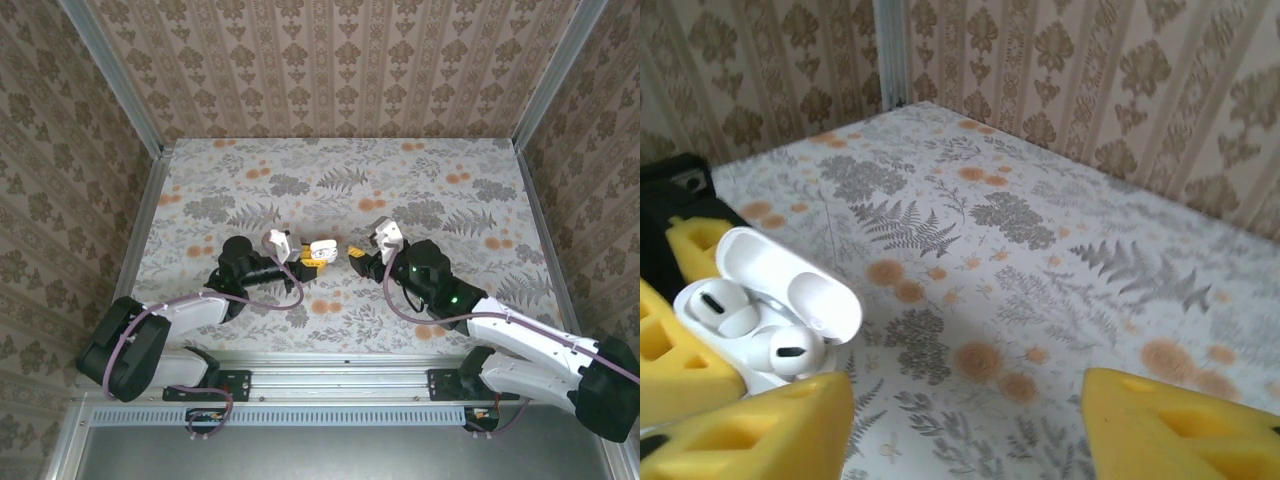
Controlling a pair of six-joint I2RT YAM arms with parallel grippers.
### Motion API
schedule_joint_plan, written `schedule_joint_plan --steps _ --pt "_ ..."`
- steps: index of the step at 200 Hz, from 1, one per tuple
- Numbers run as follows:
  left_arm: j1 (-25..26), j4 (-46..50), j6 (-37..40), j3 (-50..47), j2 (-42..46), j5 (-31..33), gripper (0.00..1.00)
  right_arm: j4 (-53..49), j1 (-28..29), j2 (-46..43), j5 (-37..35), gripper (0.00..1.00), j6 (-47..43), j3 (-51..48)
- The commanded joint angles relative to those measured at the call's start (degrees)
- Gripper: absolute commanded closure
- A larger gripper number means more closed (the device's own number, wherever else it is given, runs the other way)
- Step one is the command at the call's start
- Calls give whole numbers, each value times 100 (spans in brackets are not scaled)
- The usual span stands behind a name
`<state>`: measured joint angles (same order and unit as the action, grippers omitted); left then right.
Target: Insert wireless bluetooth earbuds into charging case
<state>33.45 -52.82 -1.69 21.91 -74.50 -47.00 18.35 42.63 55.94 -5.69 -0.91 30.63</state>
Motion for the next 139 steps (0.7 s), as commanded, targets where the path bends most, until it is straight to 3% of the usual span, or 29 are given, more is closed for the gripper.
schedule_joint_plan --steps 1,40,85,139 --pt "38 -308 102 -24 59 -281 89 560 -66 -258 376 21 362 -317" --pt "39 -325 75 10 39 -404 89 794 -185 -544 646 20 249 -636" --pt "56 -422 3 50 -38 -562 89 731 -750 -508 1969 20 580 -553" --pt "74 -389 -11 68 -12 -564 88 808 -829 -176 2751 20 775 -375"
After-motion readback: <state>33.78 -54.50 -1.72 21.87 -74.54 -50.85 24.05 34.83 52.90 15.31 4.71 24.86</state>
